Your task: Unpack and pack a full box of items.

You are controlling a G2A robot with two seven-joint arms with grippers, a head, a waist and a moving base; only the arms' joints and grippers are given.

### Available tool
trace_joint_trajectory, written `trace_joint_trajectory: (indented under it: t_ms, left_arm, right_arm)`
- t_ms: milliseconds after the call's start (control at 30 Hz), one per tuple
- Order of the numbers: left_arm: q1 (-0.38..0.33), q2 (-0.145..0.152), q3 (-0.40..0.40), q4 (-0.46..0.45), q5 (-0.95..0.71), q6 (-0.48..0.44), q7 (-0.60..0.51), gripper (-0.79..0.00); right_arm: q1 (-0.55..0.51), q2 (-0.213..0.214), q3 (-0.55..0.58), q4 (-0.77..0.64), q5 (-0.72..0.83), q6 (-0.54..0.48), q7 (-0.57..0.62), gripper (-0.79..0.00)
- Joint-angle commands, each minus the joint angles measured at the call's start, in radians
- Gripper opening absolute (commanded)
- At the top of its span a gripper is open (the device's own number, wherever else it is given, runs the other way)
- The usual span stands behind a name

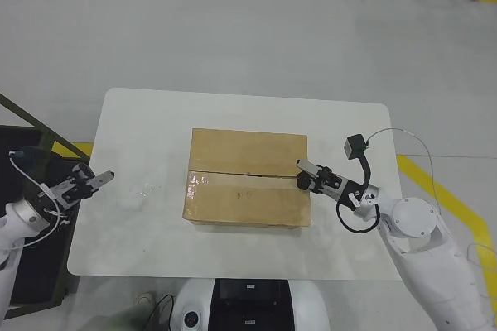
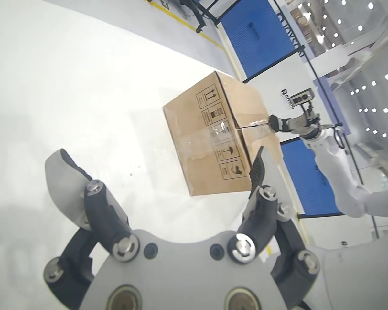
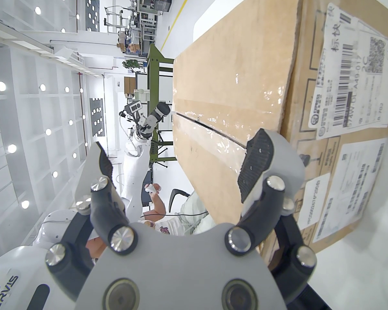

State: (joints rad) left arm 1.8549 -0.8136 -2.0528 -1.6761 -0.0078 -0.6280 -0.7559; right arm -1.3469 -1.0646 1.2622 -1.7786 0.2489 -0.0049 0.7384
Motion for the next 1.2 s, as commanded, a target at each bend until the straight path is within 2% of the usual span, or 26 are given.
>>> trace_joint_trajectory:
  t_ms: [0, 200, 733, 833, 1033, 1167]
  left_arm:
    - [-0.021, 0.002, 0.009, 0.022, 0.097, -0.005, 0.007, 0.000]
    - [-0.079, 0.008, 0.031, 0.077, 0.279, -0.037, 0.030, 0.000]
    - [-0.080, 0.009, 0.028, 0.074, 0.297, -0.032, 0.032, 0.000]
    - [-0.072, 0.006, 0.038, 0.056, 0.430, 0.000, 0.081, 0.000]
    - [-0.066, 0.008, 0.059, 0.070, 0.599, -0.023, 0.097, 0.000]
    - [-0.071, 0.006, 0.092, 0.064, 0.732, -0.008, 0.153, 0.000]
  right_arm:
    - [0.000, 0.000, 0.000, 0.000, 0.000, 0.000, 0.000, 0.000]
    - [0.000, 0.000, 0.000, 0.000, 0.000, 0.000, 0.000, 0.000]
    - [0.000, 0.000, 0.000, 0.000, 0.000, 0.000, 0.000, 0.000]
    - [0.000, 0.000, 0.000, 0.000, 0.000, 0.000, 0.000, 0.000]
    - [0.000, 0.000, 0.000, 0.000, 0.000, 0.000, 0.000, 0.000]
    - [0.000, 0.000, 0.000, 0.000, 0.000, 0.000, 0.000, 0.000]
